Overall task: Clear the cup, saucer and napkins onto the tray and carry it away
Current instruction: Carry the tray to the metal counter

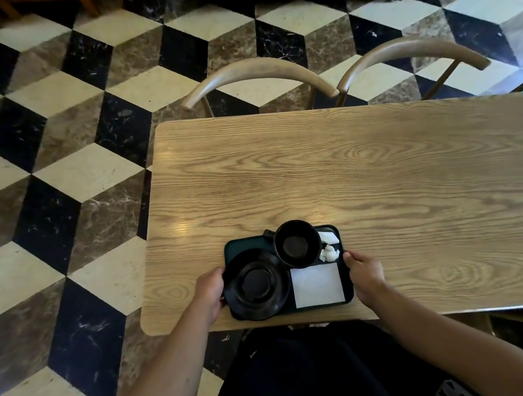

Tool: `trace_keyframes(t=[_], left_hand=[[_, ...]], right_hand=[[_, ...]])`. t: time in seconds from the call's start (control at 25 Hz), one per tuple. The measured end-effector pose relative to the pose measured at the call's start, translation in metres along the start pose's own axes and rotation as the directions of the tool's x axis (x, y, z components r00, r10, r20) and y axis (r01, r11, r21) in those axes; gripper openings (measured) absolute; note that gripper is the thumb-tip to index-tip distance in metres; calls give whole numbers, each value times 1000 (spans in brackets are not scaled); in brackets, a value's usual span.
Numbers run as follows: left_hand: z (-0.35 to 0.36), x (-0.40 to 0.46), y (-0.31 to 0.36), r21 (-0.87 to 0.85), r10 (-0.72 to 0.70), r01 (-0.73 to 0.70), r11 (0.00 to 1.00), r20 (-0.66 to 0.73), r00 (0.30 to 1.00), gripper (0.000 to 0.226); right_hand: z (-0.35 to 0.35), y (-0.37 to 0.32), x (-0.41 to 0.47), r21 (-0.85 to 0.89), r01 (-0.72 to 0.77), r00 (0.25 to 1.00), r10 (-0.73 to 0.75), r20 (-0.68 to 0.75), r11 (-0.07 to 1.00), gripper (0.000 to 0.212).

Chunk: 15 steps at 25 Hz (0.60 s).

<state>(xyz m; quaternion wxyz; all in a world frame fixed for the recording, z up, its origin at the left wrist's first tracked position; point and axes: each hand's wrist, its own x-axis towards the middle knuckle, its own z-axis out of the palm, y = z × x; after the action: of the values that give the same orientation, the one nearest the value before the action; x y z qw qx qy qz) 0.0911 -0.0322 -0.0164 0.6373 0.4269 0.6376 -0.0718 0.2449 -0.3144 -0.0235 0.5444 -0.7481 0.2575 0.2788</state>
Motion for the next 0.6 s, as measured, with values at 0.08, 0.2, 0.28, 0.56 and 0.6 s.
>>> trace_keyframes(t=[0.08,0.2,0.28,0.56,0.6], left_hand=[[-8,-9,-7,-29,7,-8,1000,-36,999,19],[-21,-27,-20,-86,-2,-5,996,-85,996,19],[-30,-41,-28,-119,4,-19,993,-119,993,19],[-72,-80,-77,-272,-70,12,962,-204,976,31],[-80,-84,-86,-279,-72,10,960,-212,975,33]], right_hand=[[3,-8,-7,11,7,999,-8,42,1000,21],[9,-13,-12,-23,19,993,-16,116,1000,21],[15,-16,-13,-62,23,986,-13,164,998,21],[50,-33,-42,-201,56,934,20,357,978,26],[57,-31,-48,-223,77,927,13,374,972,28]])
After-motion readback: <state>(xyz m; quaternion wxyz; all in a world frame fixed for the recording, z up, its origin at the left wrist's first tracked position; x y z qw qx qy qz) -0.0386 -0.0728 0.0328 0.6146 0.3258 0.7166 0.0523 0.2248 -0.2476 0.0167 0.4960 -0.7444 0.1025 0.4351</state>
